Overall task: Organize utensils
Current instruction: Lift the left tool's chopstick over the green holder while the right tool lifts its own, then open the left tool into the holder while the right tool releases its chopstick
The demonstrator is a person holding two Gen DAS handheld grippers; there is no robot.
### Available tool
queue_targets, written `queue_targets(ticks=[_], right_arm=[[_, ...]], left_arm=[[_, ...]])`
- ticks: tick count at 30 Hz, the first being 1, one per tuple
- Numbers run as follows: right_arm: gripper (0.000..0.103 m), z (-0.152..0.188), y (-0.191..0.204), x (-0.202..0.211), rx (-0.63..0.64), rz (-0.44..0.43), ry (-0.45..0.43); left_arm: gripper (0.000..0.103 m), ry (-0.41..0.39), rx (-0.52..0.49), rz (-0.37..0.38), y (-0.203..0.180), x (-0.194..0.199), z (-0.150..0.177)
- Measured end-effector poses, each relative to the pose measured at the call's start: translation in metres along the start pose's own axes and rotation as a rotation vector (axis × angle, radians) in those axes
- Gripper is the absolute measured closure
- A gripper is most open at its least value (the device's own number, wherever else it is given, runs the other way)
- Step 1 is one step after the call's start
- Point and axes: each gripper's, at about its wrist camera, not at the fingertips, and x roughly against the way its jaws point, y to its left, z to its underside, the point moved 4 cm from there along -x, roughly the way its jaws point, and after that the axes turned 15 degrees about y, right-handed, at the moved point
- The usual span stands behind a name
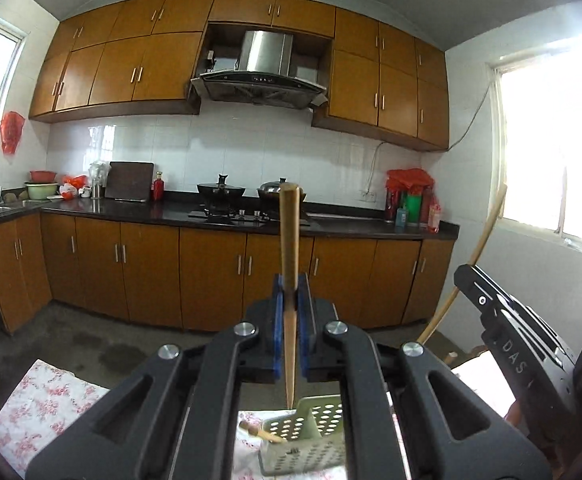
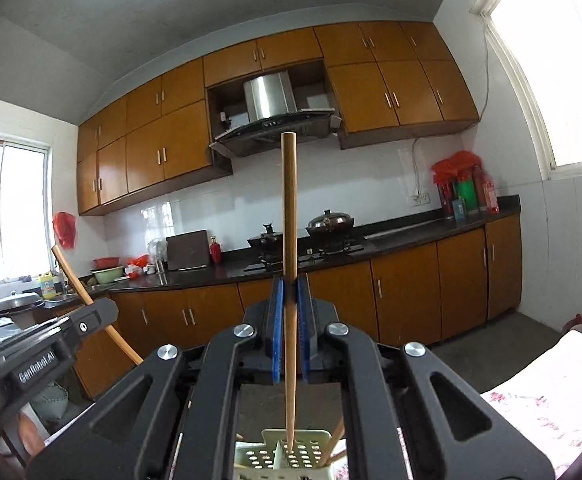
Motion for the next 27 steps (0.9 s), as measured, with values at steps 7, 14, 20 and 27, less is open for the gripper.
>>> queue_targets(ticks=[7, 14, 20, 27], right_arm=[[0.095, 0.034, -0.007, -0.032, 0.022, 0.026, 0.094], [0.094, 0.045, -0.006, -0.031, 0.047, 0.030, 0.159], [0.065, 0.039, -0.007, -0.015, 0.044, 0.034, 0.154], [0.061, 0.035, -0.013, 0.011, 0.068, 0.053, 0.153]], left_arm=[[0.095, 0.094, 0.029, 0.010, 0.003, -0.052, 0.029], [0.094, 0.130, 0.032, 0.001, 0.008, -0.060, 0.043], [0.082, 0.135, 0.032, -0.012, 0.012, -0.046, 0.043], [0.069, 0.131, 0.044, -0.043, 0.025, -0.013, 0.048]])
